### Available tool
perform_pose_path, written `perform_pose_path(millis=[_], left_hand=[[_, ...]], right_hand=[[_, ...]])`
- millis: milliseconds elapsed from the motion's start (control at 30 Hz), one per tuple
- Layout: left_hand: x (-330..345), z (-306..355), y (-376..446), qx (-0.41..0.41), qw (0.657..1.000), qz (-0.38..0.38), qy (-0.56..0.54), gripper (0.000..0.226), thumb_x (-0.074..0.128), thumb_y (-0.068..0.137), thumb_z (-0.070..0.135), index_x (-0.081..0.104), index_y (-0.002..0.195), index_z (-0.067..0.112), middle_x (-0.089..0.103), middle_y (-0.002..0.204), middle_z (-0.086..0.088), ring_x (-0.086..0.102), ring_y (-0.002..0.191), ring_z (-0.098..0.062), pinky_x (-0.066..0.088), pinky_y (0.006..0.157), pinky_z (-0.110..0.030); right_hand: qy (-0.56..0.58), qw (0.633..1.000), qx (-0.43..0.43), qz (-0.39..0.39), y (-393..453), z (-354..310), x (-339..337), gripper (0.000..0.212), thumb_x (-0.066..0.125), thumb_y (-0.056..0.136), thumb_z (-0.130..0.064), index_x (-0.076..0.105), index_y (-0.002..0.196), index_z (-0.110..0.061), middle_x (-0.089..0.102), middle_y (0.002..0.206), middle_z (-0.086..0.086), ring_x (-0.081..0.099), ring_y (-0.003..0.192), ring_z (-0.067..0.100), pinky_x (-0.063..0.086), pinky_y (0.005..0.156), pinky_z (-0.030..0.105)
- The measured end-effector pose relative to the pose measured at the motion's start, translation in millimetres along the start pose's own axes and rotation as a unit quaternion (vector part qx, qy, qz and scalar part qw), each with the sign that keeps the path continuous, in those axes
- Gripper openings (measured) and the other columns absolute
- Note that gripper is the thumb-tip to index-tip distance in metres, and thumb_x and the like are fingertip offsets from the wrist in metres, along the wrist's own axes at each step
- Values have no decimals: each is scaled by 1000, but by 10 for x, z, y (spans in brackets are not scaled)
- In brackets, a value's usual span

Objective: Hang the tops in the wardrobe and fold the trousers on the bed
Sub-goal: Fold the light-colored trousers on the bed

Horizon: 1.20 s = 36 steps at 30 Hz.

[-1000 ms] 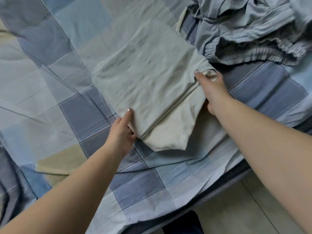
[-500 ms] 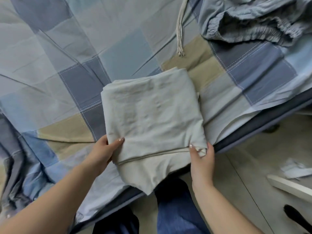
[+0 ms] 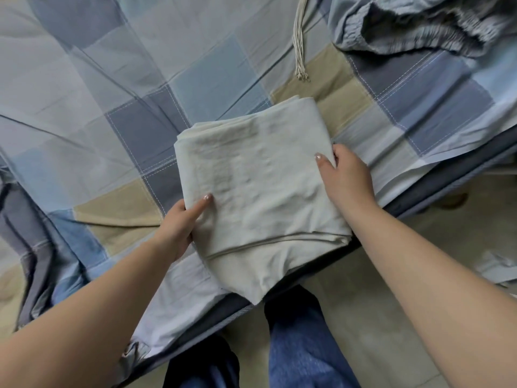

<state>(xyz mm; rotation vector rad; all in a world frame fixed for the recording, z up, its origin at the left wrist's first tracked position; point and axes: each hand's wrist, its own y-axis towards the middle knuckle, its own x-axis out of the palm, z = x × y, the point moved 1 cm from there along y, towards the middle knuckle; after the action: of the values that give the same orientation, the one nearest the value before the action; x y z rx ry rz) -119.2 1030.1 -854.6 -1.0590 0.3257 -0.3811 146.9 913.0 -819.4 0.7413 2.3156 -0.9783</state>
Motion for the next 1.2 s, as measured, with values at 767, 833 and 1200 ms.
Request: perform_pose_path(millis=[767, 833, 1200], left_hand=[[583, 464, 408, 444, 620, 118, 636, 79, 40, 87, 67, 28, 150, 20, 16, 159, -16, 8, 147, -35, 1, 117, -53], [499, 388, 596, 400, 642, 143, 638, 81, 31, 87, 69, 19, 152, 23, 8, 160, -13, 1, 148, -33, -4, 118, -52], [539, 191, 516, 455, 659, 132, 585, 73, 42, 92, 52, 21, 151, 16, 12, 158, -19, 5, 147, -36, -1, 116, -57]], right_hand=[[-328, 905, -269, -40, 271, -20, 675, 66, 42, 91, -53, 25, 150, -26, 16, 159, 7, 11, 147, 21, -3, 112, 58], [-331, 889, -314, -35, 454, 127, 701, 64, 42, 92, -51, 32, 148, -23, 24, 156, 9, 21, 145, 23, 4, 114, 54], [-278, 935, -219, 33, 170, 113, 790, 66, 48, 85, -40, 35, 146, -20, 18, 158, 11, 12, 146, 26, 1, 113, 57]])
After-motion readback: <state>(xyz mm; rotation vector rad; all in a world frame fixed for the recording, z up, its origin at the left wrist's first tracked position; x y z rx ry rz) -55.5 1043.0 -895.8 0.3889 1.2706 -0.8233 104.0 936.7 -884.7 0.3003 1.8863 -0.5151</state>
